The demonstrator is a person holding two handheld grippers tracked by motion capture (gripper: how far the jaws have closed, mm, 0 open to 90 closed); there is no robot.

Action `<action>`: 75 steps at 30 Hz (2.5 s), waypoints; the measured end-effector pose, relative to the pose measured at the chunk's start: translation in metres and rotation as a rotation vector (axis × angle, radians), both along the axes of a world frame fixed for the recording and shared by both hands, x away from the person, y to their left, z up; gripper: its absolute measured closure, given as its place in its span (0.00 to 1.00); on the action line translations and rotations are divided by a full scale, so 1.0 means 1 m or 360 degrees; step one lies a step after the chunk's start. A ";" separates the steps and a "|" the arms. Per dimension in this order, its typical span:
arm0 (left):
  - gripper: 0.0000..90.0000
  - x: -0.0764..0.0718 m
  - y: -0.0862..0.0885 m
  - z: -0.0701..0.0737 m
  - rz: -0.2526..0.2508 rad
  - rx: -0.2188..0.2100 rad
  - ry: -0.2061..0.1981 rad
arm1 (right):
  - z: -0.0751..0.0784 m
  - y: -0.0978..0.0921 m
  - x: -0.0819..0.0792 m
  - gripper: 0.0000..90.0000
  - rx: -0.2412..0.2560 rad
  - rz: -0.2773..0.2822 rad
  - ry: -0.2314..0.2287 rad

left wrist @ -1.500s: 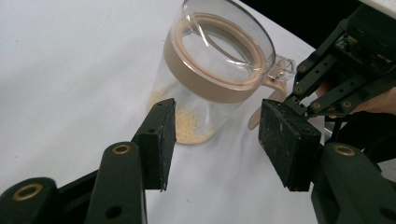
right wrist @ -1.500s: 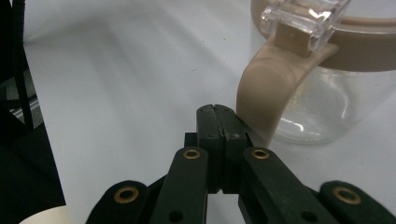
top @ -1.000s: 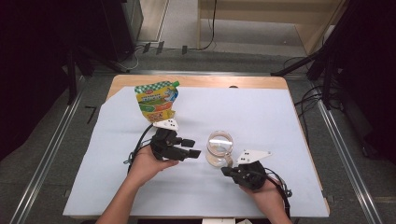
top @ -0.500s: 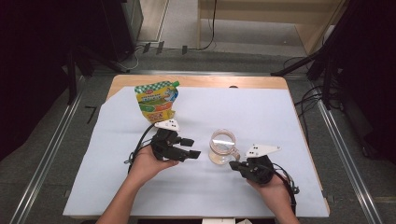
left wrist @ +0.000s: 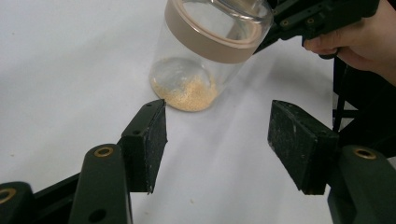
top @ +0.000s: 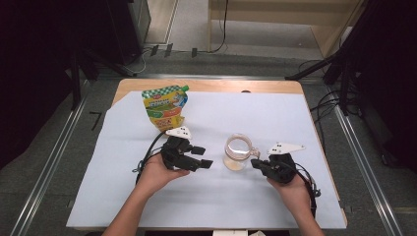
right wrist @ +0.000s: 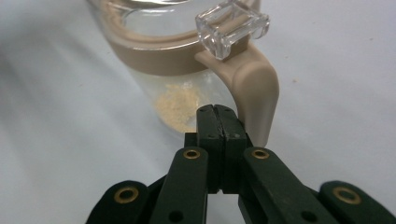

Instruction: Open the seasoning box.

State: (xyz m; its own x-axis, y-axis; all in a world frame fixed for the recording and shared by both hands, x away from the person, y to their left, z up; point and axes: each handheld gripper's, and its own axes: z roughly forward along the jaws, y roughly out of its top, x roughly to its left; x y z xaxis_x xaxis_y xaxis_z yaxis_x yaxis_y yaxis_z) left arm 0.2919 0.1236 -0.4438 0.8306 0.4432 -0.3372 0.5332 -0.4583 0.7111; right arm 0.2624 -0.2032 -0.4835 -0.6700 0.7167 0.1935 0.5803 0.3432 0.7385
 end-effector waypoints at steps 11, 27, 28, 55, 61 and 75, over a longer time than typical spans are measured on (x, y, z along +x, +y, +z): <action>0.42 0.000 -0.003 -0.003 -0.0005 0.0013 -0.0014 | -0.004 -0.004 0.017 1.00 -0.0020 -0.0112 -0.0074; 0.42 -0.004 -0.001 -0.006 0.0030 0.0012 -0.0018 | -0.015 0.002 0.048 1.00 -0.0008 -0.0167 -0.0140; 0.42 -0.004 -0.001 -0.007 0.0032 0.0018 -0.0018 | -0.017 0.003 0.051 1.00 -0.0004 -0.0165 -0.0134; 0.33 0.018 -0.012 -0.008 -0.0006 -0.0001 -0.0016 | -0.020 0.033 0.041 1.00 -0.0038 0.0061 -0.0058; 0.32 0.026 -0.013 -0.005 -0.0092 -0.0029 -0.0004 | -0.012 0.027 0.038 1.00 -0.0008 0.0066 -0.0058; 0.26 0.045 -0.029 -0.005 -0.0264 -0.0001 -0.0044 | 0.008 0.013 0.036 1.00 0.0009 0.0087 -0.0035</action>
State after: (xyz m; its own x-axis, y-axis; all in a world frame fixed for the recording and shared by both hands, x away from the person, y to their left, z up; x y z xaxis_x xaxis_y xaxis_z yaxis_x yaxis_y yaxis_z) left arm 0.3367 0.0948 -0.4487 0.9013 0.2990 -0.3134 0.4305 -0.5378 0.7249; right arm 0.2980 -0.1907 -0.4759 -0.7123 0.6778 0.1823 0.5446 0.3698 0.7528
